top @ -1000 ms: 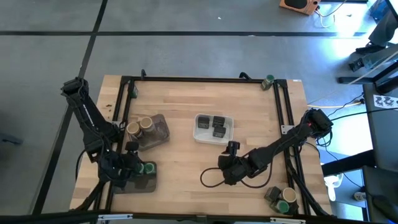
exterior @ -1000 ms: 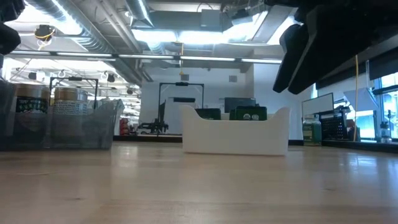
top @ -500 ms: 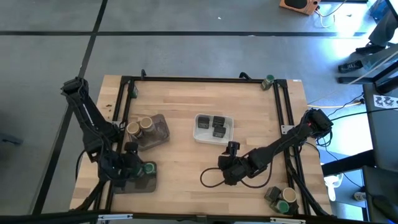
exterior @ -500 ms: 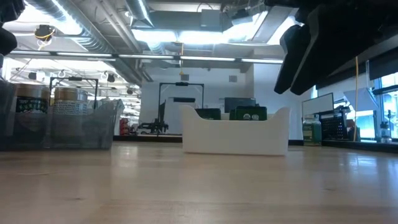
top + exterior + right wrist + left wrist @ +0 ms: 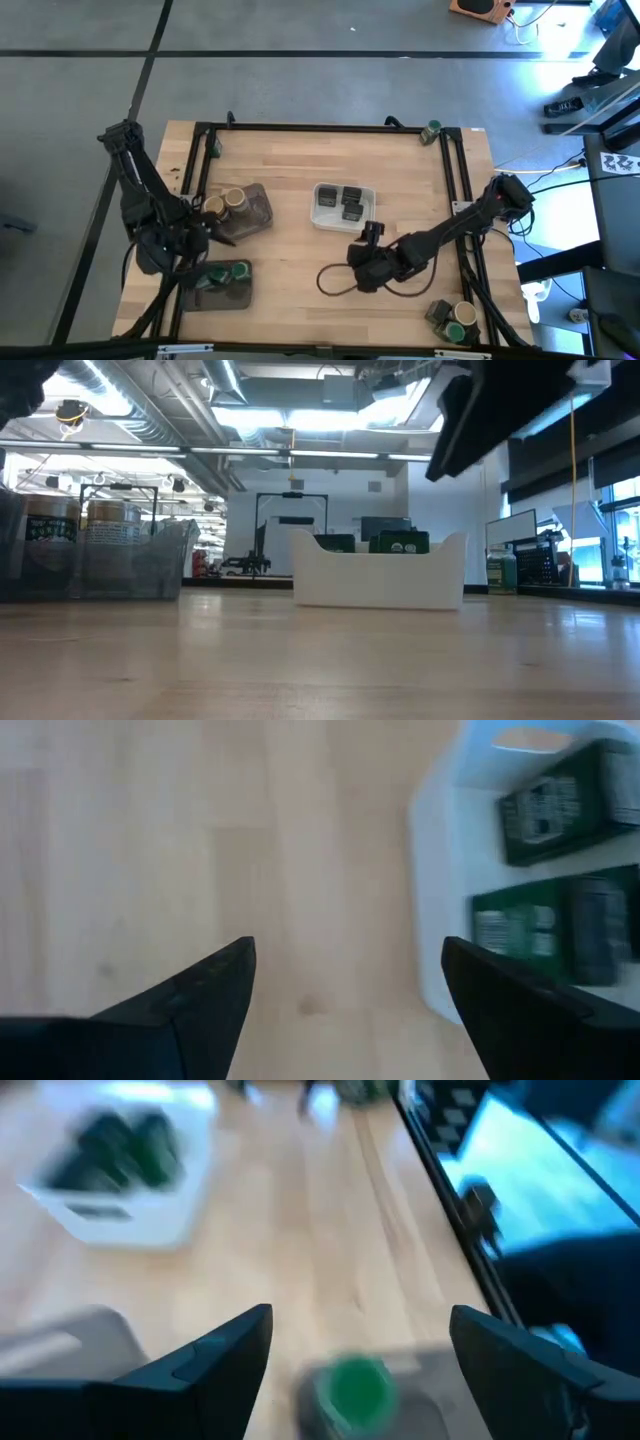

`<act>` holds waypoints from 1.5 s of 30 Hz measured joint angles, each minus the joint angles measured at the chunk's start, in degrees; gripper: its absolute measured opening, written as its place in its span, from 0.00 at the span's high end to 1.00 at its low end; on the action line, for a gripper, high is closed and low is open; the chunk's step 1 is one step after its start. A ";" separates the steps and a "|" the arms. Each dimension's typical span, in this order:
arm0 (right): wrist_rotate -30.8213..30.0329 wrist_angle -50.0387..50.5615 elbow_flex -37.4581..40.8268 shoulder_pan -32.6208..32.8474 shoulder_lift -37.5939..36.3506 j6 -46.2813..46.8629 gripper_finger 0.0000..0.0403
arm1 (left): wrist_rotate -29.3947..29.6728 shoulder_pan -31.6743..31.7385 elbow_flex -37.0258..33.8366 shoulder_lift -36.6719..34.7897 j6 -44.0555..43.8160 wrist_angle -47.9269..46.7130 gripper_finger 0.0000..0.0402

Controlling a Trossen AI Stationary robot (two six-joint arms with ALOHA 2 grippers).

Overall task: Sort spices by type
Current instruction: Put the green seasoning bottle into the bottom black bin

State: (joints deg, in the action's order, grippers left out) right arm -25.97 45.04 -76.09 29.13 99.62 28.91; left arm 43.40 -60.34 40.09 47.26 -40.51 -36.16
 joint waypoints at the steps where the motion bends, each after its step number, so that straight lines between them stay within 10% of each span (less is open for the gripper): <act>1: -0.05 1.47 -0.72 -0.53 0.00 -0.09 0.21 | 1.26 0.77 0.00 -0.35 1.06 0.45 0.25; 11: -0.01 20.92 -1.82 -7.84 -4.17 -1.45 0.21 | 3.39 15.83 -0.22 -0.64 12.01 2.89 0.25; 23: 4.93 28.82 8.47 -11.58 -30.51 9.83 0.21 | -11.25 34.77 -2.03 -0.35 23.80 7.52 0.25; 31: 10.84 31.17 17.49 -11.52 -42.69 31.01 0.21 | -11.58 36.18 -3.75 -0.35 27.00 8.27 0.25; 45: 22.09 36.11 22.77 -11.52 -40.74 43.07 0.21 | -11.46 36.15 -6.90 -0.35 27.58 11.78 0.25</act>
State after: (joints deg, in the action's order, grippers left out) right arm -3.88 81.15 -53.32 17.61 58.87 71.98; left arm 31.94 -24.18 33.19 46.92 -12.92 -24.37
